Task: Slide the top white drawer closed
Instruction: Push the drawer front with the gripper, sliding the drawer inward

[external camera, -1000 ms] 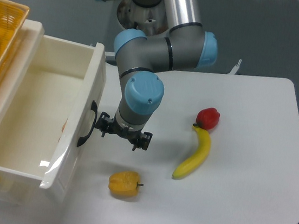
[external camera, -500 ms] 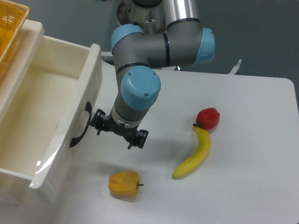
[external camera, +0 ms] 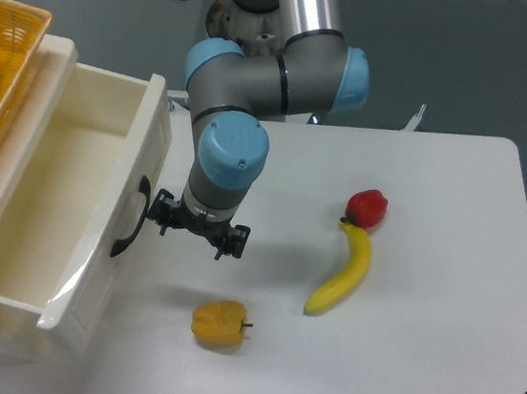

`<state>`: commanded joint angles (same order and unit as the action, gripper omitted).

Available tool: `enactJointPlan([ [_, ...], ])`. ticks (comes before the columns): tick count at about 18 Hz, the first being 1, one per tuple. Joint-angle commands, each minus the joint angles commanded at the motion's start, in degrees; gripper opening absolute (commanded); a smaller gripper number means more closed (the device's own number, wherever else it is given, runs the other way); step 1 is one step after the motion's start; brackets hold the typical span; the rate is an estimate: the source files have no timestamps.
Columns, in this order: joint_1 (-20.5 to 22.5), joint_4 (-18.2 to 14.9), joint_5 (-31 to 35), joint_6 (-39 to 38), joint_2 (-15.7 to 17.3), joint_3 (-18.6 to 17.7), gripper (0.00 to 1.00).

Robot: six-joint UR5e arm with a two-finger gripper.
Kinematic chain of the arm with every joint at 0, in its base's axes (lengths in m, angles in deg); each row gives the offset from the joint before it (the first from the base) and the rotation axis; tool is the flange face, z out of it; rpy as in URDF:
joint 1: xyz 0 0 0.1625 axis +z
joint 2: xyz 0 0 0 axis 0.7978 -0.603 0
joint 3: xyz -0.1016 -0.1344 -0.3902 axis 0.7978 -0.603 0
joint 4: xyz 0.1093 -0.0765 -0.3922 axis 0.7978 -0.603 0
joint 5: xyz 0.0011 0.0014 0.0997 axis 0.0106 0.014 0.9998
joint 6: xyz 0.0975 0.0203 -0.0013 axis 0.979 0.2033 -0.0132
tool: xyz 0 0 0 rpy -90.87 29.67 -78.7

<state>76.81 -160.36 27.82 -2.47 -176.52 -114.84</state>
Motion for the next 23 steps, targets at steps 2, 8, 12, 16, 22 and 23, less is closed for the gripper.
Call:
enactJointPlan([
  [2,-0.2,0.0,0.0,-0.4,0.1,0.0,1.00],
  [8,-1.0,0.0,0.0,-1.1,0.3,0.0,1.00],
  [12,-1.9,0.1,0.1,-2.3,0.4,0.0,1.00],
  [16,-3.2,0.1,0.2,-2.4,0.0,0.2,1.00],
  [22,-4.4,0.1,0.1,-3.2,0.3,0.5,1.00],
  [23,-4.6,0.1,0.2,-3.3,0.3,0.4,1.00],
])
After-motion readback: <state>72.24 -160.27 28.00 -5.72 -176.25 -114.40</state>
